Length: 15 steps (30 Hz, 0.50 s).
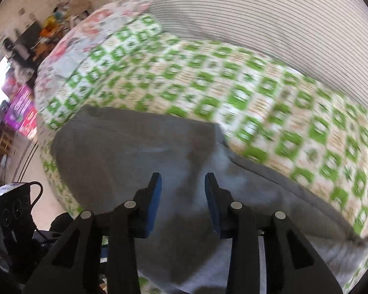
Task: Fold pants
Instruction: 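Grasp the folded grey pants end with the left gripper while the right gripper grasps beside it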
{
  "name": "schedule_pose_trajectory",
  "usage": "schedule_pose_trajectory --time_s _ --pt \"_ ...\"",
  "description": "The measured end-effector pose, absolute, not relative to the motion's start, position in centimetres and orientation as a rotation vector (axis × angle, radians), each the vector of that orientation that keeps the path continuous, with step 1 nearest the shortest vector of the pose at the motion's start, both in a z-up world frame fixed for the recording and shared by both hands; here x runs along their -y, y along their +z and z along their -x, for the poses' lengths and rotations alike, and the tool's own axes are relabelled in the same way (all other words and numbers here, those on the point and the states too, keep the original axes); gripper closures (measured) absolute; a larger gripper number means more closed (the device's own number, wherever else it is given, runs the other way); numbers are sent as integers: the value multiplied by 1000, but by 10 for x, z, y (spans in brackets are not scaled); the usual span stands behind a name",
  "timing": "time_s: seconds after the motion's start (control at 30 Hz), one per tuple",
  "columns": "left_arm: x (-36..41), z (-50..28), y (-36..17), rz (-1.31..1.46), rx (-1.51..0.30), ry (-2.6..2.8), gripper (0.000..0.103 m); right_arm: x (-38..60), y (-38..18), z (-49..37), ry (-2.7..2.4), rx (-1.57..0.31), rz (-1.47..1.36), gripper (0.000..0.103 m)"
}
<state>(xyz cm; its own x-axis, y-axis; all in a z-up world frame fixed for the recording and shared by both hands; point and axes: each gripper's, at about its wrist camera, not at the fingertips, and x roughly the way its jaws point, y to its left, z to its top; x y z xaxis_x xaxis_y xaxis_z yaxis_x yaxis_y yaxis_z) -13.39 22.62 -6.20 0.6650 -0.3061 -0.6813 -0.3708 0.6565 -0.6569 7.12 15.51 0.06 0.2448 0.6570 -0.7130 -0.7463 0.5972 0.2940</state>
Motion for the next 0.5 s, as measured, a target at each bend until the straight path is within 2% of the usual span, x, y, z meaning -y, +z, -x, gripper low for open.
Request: schedule_pose_trajectory --time_s 0.13,0.3,0.4,0.5 --pt "-255 163 -63 965 -828 118 61 -187 9 -63 1024 -900 169 65" --pt "-280 185 -64 1018 -770 214 61 -220 15 -56 1100 -900 200 65" --pt "-293 200 -64 1030 -732 282 55 -237 17 -54 1139 -903 217 65" --pt "-305 212 -67 1067 -706 314 55 -256 17 -52 1163 -913 242 65"
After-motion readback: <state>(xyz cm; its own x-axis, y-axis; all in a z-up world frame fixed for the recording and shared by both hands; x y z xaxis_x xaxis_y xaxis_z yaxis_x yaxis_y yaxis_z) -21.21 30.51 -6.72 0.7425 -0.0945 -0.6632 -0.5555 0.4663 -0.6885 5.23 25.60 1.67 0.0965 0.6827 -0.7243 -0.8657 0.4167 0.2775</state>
